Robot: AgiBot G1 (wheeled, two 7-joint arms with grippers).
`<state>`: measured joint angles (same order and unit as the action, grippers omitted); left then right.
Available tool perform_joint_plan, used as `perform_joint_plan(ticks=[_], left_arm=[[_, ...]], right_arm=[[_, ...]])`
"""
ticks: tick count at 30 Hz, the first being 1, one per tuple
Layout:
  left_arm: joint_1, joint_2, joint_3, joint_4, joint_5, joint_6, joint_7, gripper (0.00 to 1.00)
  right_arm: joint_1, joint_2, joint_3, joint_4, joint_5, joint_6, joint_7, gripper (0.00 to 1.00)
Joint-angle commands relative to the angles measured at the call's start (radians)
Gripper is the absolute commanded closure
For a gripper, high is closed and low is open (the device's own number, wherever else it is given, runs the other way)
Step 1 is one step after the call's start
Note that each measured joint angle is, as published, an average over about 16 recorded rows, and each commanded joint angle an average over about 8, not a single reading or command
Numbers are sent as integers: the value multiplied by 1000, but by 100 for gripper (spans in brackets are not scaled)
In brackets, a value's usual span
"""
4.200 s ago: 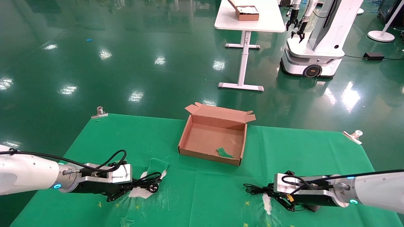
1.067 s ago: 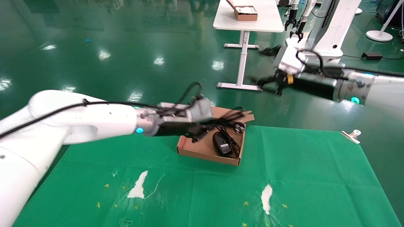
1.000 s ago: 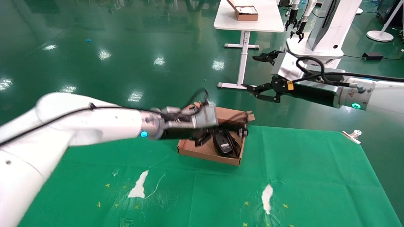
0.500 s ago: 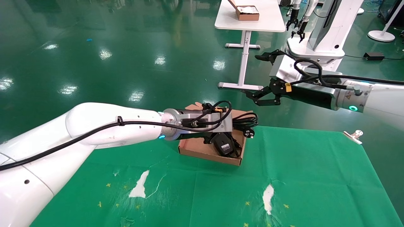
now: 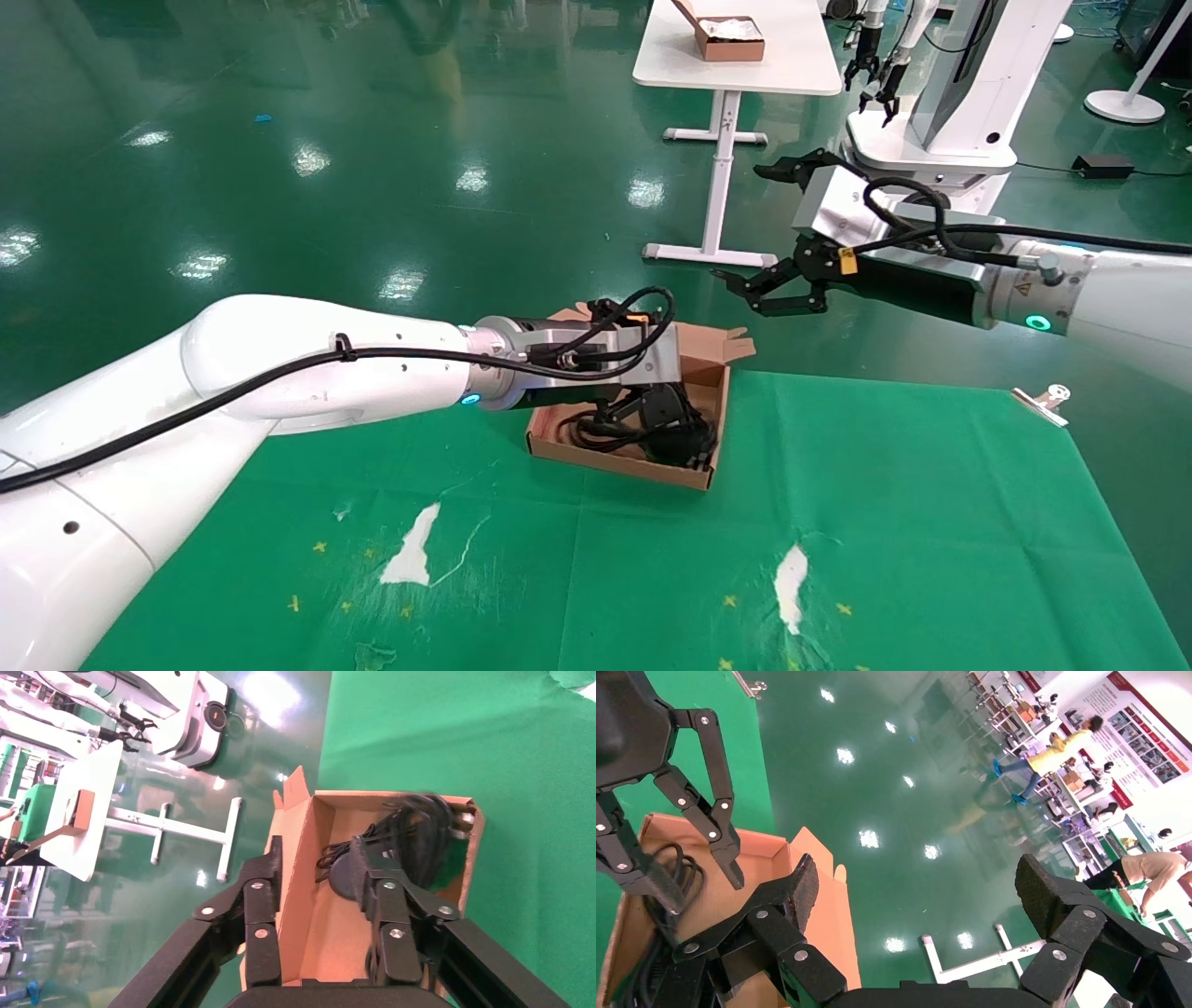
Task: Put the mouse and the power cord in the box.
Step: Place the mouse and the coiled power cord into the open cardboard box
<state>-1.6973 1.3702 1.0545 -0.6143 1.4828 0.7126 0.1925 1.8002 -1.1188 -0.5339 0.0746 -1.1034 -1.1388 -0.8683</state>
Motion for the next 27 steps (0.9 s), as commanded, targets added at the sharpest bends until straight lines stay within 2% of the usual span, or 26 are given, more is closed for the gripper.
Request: perform_joint_plan(ticks=[1,8,27], left_arm=[[-3,3,-1,5,3,1,3,0],[48,-59,-64,-49,-58,65,-28,0],[246,-300,-309,-263,-297,312,-149,0]], right_arm=[[0,-1,0,-1,-1,2,-1,0],[-33,22,11,53,16,-14,46,0],[-259,181,90,431,133,-126,376,0]])
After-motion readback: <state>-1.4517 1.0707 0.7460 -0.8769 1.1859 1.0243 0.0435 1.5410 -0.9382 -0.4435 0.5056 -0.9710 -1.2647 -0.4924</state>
